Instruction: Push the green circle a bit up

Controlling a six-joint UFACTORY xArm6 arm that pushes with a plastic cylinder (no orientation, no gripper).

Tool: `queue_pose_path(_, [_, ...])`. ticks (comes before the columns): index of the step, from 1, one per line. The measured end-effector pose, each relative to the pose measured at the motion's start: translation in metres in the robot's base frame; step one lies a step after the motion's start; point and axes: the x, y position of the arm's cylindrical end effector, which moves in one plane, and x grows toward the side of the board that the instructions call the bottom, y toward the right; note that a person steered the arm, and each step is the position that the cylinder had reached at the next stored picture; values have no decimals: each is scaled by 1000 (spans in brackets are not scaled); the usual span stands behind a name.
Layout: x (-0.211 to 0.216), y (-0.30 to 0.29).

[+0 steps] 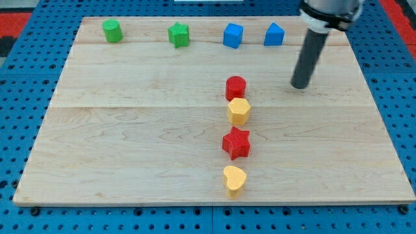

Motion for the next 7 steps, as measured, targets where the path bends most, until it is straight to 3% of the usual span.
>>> queue_pose_path(5, [-62, -289])
queue_pose_path(7, [-110, -339])
